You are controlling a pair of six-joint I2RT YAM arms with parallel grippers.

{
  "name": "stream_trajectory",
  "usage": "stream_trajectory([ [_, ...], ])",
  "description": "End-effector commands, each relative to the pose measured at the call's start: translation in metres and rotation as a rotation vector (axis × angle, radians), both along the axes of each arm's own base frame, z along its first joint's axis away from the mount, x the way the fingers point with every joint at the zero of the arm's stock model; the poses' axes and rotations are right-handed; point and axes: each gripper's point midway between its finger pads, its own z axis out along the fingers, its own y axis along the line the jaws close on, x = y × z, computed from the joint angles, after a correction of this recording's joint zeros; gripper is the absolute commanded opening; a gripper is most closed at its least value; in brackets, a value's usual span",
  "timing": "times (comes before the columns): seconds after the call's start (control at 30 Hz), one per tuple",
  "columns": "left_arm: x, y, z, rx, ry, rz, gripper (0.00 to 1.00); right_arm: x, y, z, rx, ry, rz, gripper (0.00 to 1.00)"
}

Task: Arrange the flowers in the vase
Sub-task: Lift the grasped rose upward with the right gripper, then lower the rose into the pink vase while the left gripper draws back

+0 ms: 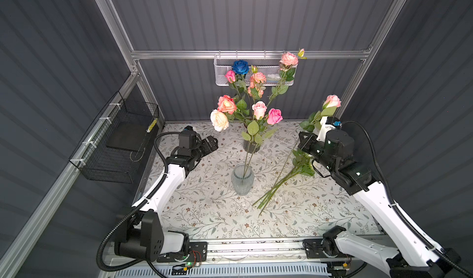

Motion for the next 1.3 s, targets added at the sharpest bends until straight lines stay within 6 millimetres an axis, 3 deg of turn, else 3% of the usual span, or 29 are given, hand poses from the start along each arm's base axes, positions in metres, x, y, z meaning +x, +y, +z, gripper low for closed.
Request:
stream_trajectory([
  [0.0,-0.018,-0.007,0.001,-0.070,0.023,-0.038,0.97,-0.009,0.005,0.043,-0.065,-0.138,-0.010,0.00],
  [0.27,-0.089,-0.002,0.015,-0.092,0.014,-0.092,0.98,-0.031,0.057,0.108,-0.105,-0.338,0.124,0.00],
  [0.47,-0.145,-0.012,-0.014,-0.239,0.115,-0.149,0.98,-0.030,0.104,0.136,-0.156,-0.425,0.213,0.00],
  [0.57,-0.163,-0.011,-0.030,-0.287,0.154,-0.125,0.97,-0.024,0.123,0.142,-0.154,-0.447,0.242,0.00],
  [0.77,-0.180,-0.013,-0.046,-0.388,0.186,-0.104,0.96,-0.015,0.154,0.144,-0.159,-0.464,0.287,0.00],
  [0.97,-0.182,-0.016,-0.039,-0.389,0.184,-0.128,0.96,-0.005,0.173,0.139,-0.188,-0.475,0.299,0.00],
  [1.27,-0.180,-0.020,-0.039,-0.407,0.191,-0.150,0.96,0.007,0.192,0.108,-0.236,-0.443,0.322,0.00],
])
